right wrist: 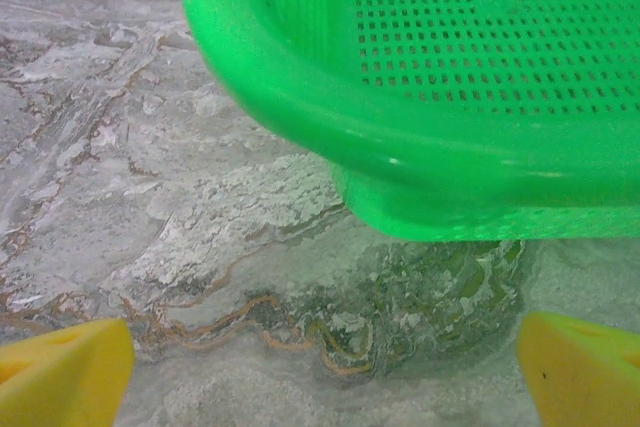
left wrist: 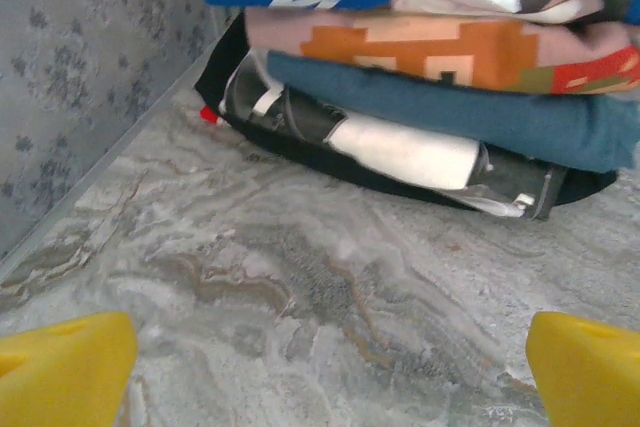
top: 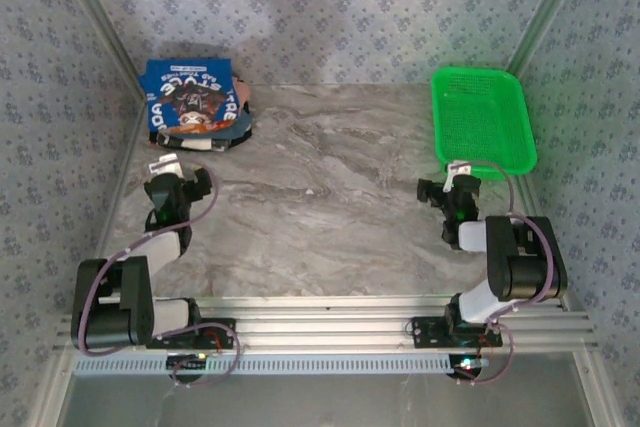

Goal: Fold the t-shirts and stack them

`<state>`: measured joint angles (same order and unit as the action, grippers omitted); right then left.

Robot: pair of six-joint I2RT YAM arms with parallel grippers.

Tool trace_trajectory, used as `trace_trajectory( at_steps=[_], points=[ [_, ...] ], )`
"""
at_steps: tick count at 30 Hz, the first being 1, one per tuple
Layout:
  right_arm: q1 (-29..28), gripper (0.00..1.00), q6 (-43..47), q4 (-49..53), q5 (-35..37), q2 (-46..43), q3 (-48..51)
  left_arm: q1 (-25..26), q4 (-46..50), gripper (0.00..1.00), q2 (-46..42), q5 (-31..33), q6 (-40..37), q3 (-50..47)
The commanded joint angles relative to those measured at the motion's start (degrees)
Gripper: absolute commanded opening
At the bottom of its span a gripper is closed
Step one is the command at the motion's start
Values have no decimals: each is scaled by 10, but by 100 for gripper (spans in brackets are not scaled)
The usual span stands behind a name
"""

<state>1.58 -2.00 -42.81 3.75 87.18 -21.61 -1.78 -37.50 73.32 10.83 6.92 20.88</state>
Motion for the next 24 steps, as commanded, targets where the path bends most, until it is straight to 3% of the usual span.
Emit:
trace_trajectory(
  at_steps=[1,5,9,24],
  points=[
    [-1,100,21,-56,20,2,1,10,-76,100,15,-32,-42,-32],
    [-4,100,24,-52,24,0,1,16,-122,100,148,-50,-54,14],
    [-3,100,24,-50,21,0,-1,16,-120,100,145,-4,-31,13],
    [2,100,27,-47,-3,1,-2,15,-116,100,144,-4,-32,14]
  ],
)
